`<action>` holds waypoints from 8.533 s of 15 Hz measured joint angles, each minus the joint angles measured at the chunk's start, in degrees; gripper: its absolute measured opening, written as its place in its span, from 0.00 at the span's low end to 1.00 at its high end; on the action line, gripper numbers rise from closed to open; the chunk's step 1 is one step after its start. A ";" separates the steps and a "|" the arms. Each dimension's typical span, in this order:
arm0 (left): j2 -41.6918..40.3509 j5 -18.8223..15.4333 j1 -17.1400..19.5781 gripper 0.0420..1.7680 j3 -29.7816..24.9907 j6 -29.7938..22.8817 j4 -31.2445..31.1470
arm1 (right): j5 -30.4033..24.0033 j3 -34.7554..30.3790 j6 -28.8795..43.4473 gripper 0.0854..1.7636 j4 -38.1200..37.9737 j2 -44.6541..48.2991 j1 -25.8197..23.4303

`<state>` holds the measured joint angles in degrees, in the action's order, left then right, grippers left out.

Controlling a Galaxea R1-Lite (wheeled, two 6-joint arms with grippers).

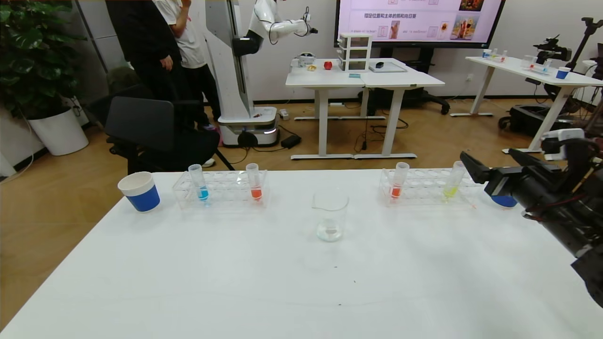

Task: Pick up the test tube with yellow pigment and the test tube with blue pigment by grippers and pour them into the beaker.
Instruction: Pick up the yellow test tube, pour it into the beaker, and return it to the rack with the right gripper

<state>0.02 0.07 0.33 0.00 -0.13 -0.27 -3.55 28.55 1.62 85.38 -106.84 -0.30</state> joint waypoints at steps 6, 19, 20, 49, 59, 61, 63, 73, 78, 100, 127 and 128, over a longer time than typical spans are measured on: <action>0.00 -0.02 0.00 0.99 0.00 -0.02 0.02 | -3.78 9.65 0.33 0.98 4.00 -16.84 -3.90; 0.00 0.00 0.00 0.99 0.00 -0.02 0.00 | -5.51 23.15 0.30 0.98 -1.15 -26.16 -5.39; 0.00 0.00 0.00 0.99 0.00 -0.02 0.02 | -5.52 23.34 0.30 0.98 -1.15 -26.37 -5.40; 0.00 0.00 0.00 0.99 0.00 -0.05 0.00 | -5.92 29.07 -2.94 0.25 -14.71 -14.32 -3.50; 0.00 0.00 0.00 0.99 0.00 -0.02 0.02 | -6.14 40.90 -14.85 0.25 -20.48 -15.30 14.38; 0.00 0.02 0.00 0.99 0.00 -0.05 0.00 | -8.91 40.80 -19.77 0.25 -20.18 -15.96 17.31; 0.00 0.00 0.00 0.99 0.00 -0.05 0.00 | -12.54 39.47 -23.26 0.25 -19.85 -16.35 19.32; 0.00 0.00 0.00 0.99 0.00 -0.02 0.00 | -27.48 38.58 -46.69 0.25 -11.87 -19.71 22.71; 0.00 0.00 0.00 0.99 0.00 -0.02 0.00 | -33.46 40.13 -56.47 0.25 -8.86 -22.24 22.80; 0.00 0.00 0.00 0.99 0.00 -0.02 0.00 | -38.24 41.84 -85.03 0.25 -5.92 -29.22 20.20; 0.00 0.00 0.00 0.99 0.00 -0.02 0.00 | -41.22 41.53 -87.50 0.25 -11.15 -25.16 19.50; 0.00 0.00 0.00 0.99 0.00 -0.02 0.02 | -39.83 41.53 -82.21 0.25 -11.11 -23.67 19.30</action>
<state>0.02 0.07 0.33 0.00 -0.16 -0.24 -43.37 70.08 -80.59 74.28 -130.51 18.99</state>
